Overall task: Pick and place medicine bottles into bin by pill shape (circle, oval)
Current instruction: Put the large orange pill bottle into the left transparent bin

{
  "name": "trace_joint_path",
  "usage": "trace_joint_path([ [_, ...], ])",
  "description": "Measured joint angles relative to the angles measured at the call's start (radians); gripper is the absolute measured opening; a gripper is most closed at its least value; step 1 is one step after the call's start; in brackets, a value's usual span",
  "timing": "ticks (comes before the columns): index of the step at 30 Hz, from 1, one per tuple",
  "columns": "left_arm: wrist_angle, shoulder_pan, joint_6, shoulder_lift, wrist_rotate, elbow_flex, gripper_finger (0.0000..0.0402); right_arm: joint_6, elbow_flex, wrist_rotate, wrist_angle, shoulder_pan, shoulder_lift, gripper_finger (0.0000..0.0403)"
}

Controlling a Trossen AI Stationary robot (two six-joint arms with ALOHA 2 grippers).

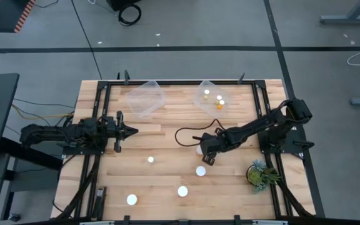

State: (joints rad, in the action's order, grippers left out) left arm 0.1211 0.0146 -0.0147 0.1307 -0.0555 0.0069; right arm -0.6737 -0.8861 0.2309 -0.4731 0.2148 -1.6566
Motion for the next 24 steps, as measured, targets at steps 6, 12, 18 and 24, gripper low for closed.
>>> trace_joint_path([
  [6,0.000,0.000,0.000,0.000,0.000,0.000,0.0032,0.062,0.001,-0.004,0.094,-0.041,-0.027,0.0147],
  [12,-0.004,0.000,0.000,0.000,0.000,0.000,0.0025,0.098,-0.001,-0.004,0.224,-0.085,-0.047,0.0147],
  [18,0.000,0.000,0.000,0.011,0.000,0.000,0.0033,0.060,-0.001,-0.065,0.143,-0.107,-0.046,0.0147],
  [24,-0.002,0.000,0.000,0.013,0.000,0.000,0.0033,0.064,-0.001,-0.173,0.152,-0.062,-0.045,0.0147],
])
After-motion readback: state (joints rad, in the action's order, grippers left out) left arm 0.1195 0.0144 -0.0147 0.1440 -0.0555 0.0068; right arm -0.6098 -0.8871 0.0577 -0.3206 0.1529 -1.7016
